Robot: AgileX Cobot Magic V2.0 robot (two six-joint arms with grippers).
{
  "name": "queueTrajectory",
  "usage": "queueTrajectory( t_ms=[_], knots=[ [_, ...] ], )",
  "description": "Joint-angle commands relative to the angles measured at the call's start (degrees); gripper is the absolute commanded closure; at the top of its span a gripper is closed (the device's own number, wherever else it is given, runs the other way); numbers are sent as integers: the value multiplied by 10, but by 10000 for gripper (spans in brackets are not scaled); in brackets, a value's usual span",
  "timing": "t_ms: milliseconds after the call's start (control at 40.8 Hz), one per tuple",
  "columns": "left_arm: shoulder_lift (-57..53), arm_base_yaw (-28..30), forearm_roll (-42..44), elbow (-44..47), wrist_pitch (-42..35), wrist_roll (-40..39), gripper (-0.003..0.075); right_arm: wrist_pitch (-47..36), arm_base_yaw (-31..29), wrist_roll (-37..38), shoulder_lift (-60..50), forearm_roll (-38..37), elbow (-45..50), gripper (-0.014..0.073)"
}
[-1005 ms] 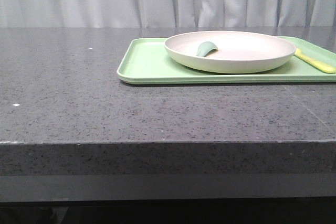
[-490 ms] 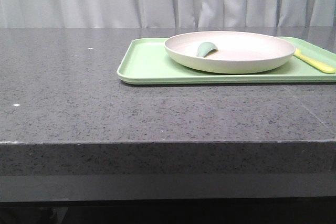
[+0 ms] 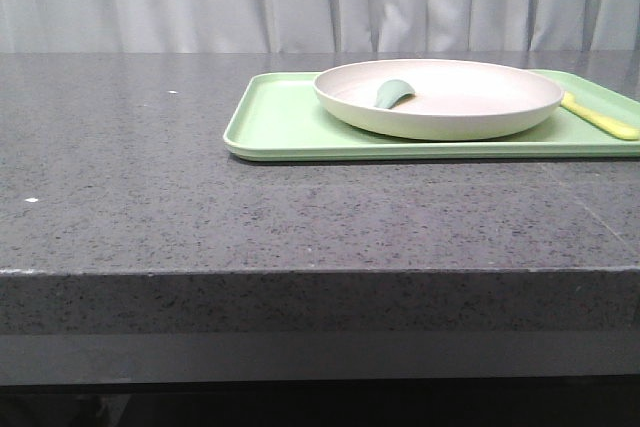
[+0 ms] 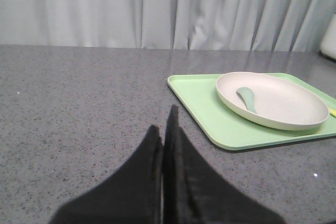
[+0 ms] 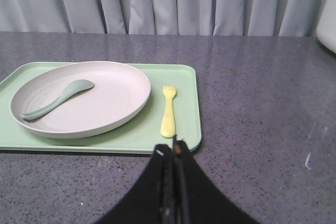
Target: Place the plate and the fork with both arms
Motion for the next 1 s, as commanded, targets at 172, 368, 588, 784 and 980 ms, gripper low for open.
queueTrajectory(
  t_ms=[172,368,588,784,980],
  knots=[
    [6,0,-3,-15,-46,-1,738,-49,-3,-4,5,-3,-14,663],
    [6,0,-3,-15,-46,-1,738,-49,-3,-4,5,-3,-14,663],
    [6,0,-3,-15,-46,-1,738,-49,-3,-4,5,-3,-14,663],
    [2,0,8,15,-78,-1,738,-49,-3,-4,5,-3,-14,663],
    [-45,44,24,93,-114,-1,738,-49,-3,-4,5,-3,-14,663]
  ],
)
